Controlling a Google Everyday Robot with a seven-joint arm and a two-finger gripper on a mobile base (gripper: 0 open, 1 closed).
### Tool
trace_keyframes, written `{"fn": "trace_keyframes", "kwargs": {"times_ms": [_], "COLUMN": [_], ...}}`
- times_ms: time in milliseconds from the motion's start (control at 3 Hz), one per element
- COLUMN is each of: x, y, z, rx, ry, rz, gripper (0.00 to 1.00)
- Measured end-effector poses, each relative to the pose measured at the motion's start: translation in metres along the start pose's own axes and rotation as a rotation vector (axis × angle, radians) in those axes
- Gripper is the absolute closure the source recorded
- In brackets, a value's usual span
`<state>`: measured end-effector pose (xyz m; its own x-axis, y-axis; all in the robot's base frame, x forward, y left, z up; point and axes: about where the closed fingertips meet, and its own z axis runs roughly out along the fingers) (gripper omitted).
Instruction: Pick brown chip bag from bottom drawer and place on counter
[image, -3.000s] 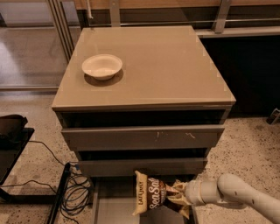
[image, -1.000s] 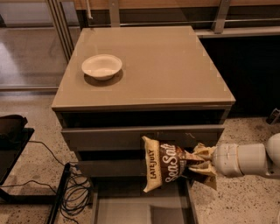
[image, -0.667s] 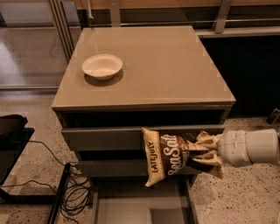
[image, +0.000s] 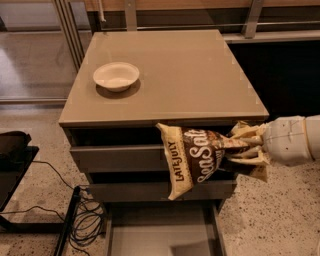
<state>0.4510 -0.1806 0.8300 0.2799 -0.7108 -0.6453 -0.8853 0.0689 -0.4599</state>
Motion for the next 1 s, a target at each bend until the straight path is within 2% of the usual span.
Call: {"fn": "trace_keyframes", "kwargs": {"times_ms": [333,667,1000], "x": [-0.053,-0.055,-0.055], "y": [-0.028,-0.03,-0.059], "z": [-0.044,-0.042,-0.034], "rx": [0.065,0.062,0.046], "ry": [-0.017,-0.019,-0.02], "rz": [-0.091,-0.096,-0.114], "gripper": [1.0,1.0,1.0]}}
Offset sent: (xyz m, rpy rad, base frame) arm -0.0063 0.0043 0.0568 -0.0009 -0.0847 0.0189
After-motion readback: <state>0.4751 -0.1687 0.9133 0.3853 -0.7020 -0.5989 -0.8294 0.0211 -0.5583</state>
